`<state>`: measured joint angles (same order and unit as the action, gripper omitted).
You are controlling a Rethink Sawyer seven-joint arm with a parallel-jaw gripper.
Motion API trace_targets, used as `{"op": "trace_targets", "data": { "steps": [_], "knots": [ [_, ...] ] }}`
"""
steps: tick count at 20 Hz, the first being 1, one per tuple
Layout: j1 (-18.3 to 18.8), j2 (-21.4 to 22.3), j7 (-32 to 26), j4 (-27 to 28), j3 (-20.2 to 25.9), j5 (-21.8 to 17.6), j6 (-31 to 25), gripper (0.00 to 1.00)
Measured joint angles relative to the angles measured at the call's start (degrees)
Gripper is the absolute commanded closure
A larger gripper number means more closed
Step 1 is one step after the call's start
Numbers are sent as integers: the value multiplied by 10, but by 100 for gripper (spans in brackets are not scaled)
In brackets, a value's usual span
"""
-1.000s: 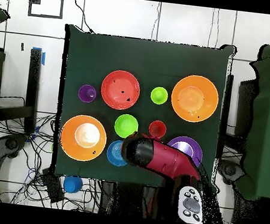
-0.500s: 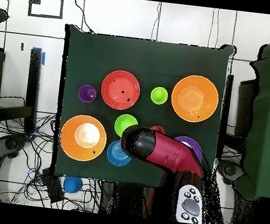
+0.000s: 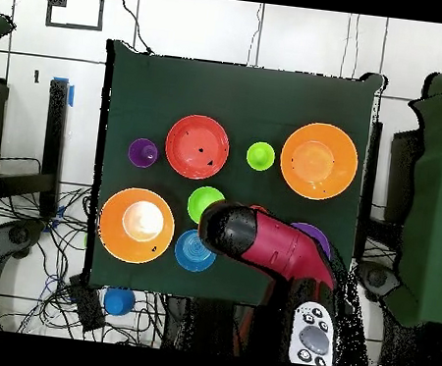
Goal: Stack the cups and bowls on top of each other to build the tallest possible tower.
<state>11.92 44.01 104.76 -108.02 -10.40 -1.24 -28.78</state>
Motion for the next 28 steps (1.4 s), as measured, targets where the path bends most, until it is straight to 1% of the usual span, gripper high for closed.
{"op": "trace_targets", "data": {
  "steps": [4,7,14,20,22,28],
  "knots": [
    [-9,0,0,10,-3,2,-9,100],
    [-22,0,0,27,-4,8,-34,100],
    [-39,-2,0,65,-5,27,-80,100],
    [-48,-11,0,112,-6,42,-102,100],
    [-51,-21,0,140,-7,49,-102,100],
    [-57,-47,6,193,-11,57,-104,100]
  ]
}}
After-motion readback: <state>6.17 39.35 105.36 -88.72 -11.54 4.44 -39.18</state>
